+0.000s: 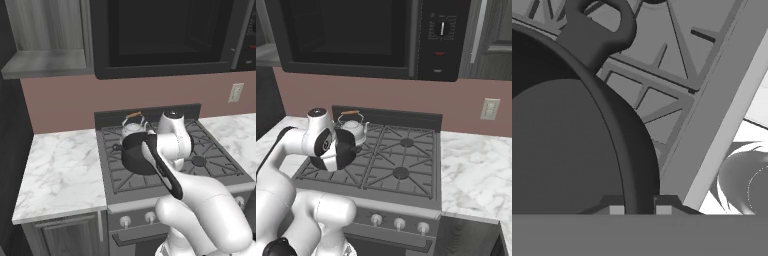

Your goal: Pick the kettle from the cabinet and place it on a stove burner. Then pick the pot from the counter and place it on another stove burner. Finally, turn both burners on.

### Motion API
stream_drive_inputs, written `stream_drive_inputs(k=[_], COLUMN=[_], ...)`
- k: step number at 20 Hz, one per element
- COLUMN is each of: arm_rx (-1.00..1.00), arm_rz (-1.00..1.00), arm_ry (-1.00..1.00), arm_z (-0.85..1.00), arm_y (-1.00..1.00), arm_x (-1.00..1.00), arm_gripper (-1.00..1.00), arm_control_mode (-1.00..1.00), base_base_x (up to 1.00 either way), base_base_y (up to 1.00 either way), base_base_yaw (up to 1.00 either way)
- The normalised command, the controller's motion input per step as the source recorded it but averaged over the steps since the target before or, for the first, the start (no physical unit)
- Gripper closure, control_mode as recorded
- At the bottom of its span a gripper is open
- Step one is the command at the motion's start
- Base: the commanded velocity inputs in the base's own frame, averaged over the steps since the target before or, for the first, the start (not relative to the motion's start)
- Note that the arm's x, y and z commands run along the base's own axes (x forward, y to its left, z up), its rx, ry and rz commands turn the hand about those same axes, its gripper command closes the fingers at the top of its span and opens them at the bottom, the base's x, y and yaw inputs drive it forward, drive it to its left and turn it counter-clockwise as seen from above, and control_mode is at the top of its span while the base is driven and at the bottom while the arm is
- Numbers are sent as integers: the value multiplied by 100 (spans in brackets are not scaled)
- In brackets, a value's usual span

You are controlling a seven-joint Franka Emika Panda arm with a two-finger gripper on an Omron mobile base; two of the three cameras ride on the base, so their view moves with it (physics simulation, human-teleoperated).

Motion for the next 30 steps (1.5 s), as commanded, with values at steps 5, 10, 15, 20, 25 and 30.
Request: stream_drive_inputs(k=[5,10,15,20,25,30], arm_rx=[0,0,0,0,0,0], arm_rz=[-1,0,0,0,0,0], arm_ry=[1,1,2,2,3,3], arm_z=[-9,-4,-6,-10,-10,-10], arm_y=[0,0,0,0,0,0], arm_x=[7,4,7,10,13,14], arm_gripper=[100,100,100,100,100,100], arm_control_mode=[-100,-100,-100,-100,-100,-100], base_base_x=[0,0,0,0,0,0], base_base_y=[0,0,0,0,0,0], base_base_yaw=[0,0,0,0,0,0])
